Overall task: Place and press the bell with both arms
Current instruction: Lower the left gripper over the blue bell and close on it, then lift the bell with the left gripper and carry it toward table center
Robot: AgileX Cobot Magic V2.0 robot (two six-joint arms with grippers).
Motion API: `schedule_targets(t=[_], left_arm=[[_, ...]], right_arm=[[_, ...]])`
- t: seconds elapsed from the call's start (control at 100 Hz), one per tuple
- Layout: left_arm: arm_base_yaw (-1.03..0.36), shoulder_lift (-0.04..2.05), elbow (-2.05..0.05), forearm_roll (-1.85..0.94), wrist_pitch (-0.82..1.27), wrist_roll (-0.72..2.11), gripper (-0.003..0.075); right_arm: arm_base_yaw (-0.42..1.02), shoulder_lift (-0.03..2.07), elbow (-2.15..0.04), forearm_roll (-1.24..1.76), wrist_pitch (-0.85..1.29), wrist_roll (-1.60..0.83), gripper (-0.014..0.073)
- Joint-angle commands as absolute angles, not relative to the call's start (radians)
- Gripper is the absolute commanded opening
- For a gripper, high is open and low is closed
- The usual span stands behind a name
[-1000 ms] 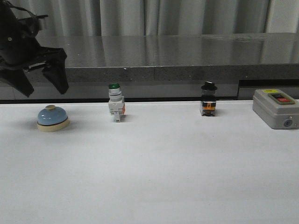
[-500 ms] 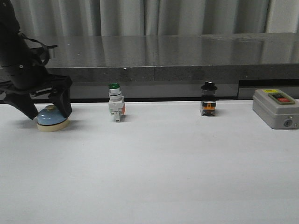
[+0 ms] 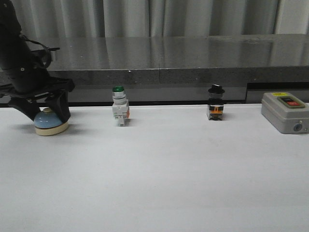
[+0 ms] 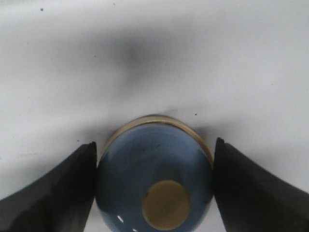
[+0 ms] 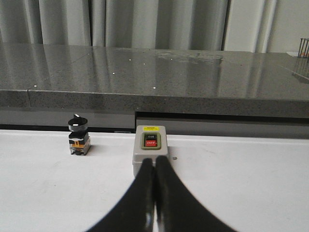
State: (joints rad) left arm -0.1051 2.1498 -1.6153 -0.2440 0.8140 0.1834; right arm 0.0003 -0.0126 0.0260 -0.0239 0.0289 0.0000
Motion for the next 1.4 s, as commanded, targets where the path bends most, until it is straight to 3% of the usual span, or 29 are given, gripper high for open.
schedule_targets(t=[0.0,0.32,0.56,1.06,1.39], left_arm=[[-0.111,2.088,-1.667,-0.258,0.814,0.184,0.0334],[-0.123,1.996,-1.835,-0.264,0.883,0.184,0.0323],[-0.228,1.964,-1.957,-0.264,1.020,0.202,0.0323],[-0.559,2.004,-1.960,-0.233,1.005,0.202,0.0323],[-0.635,2.139,-1.955,-0.220,0.985,0.194,0.0323]], right_arm=[[-0.005,-0.030,0.012,-0.019,-0.049,-0.006,-0.0060],[-0.005,-0.030,0.012,-0.019,-0.049,-0.006,-0.0060],[-0.005,-0.030,0.012,-0.019,-0.049,-0.006,-0.0060],[-0.005,-0.030,0.012,-0.019,-0.049,-0.006,-0.0060],[-0.005,-0.030,0.012,-0.019,-0.049,-0.006,-0.0060]])
